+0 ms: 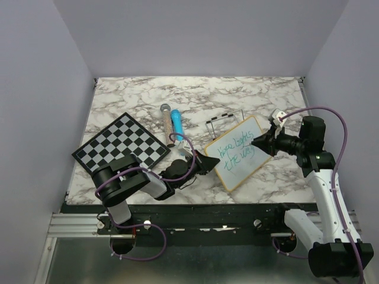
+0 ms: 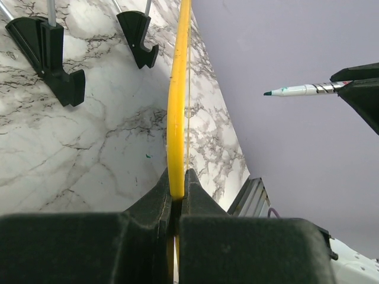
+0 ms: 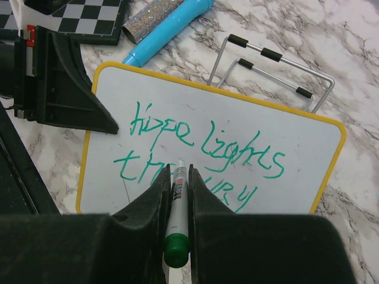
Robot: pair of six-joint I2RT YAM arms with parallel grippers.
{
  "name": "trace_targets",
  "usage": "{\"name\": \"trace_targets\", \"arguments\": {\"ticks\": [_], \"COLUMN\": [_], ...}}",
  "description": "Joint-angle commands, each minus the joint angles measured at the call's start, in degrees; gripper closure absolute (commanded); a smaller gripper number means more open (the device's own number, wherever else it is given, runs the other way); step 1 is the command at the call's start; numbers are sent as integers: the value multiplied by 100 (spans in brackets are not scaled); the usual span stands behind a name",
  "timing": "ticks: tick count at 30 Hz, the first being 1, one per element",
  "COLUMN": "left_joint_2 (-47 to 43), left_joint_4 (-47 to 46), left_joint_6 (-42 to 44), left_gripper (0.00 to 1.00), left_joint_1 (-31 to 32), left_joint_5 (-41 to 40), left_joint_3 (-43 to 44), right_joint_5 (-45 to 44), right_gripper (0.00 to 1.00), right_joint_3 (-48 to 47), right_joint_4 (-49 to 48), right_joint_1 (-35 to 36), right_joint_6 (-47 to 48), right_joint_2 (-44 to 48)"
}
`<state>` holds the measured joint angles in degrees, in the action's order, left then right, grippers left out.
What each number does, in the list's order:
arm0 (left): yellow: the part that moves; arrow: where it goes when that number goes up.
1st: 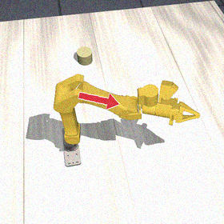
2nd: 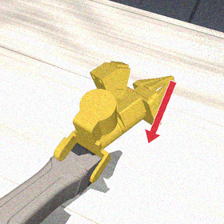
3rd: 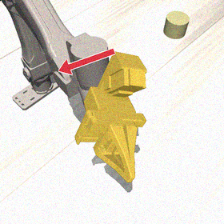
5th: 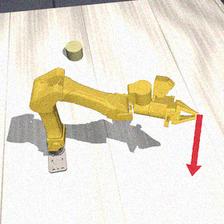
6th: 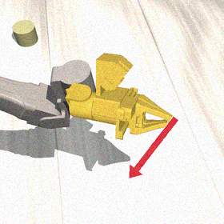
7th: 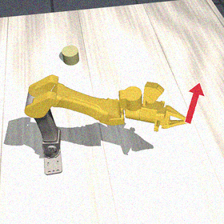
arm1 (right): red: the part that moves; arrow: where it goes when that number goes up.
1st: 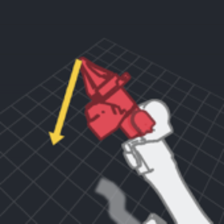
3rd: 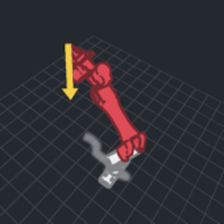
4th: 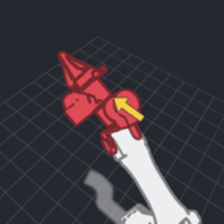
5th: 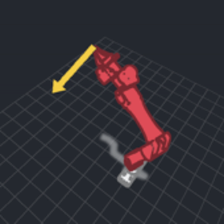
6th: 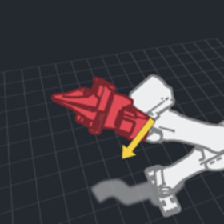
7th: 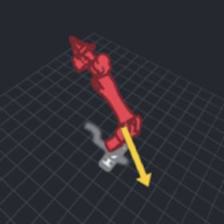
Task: Write a sentence on the whiteboard
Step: Pick up the whiteboard from the center of the board.
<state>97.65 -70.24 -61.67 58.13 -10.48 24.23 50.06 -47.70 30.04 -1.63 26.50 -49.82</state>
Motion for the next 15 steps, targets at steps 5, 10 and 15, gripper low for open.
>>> {"name": "trace_targets", "arguments": {"ticks": [5,10,15], "left_joint_2": [-184,-220,-211], "left_joint_4": [-236,-174,-183], "left_joint_6": [199,287,366], "left_gripper": [100,100,100], "left_joint_1": [-3,-3,-3], "left_joint_5": [318,397,494], "left_joint_3": [47,73,100], "right_joint_5": [197,197,197], "right_gripper": [99,100,99], "right_joint_3": [68,51,24], "right_joint_4": [2,10,19], "right_joint_1": [-48,-57,-66], "right_joint_6": [-75,-84,-119], "right_joint_2": [78,113,148]}}
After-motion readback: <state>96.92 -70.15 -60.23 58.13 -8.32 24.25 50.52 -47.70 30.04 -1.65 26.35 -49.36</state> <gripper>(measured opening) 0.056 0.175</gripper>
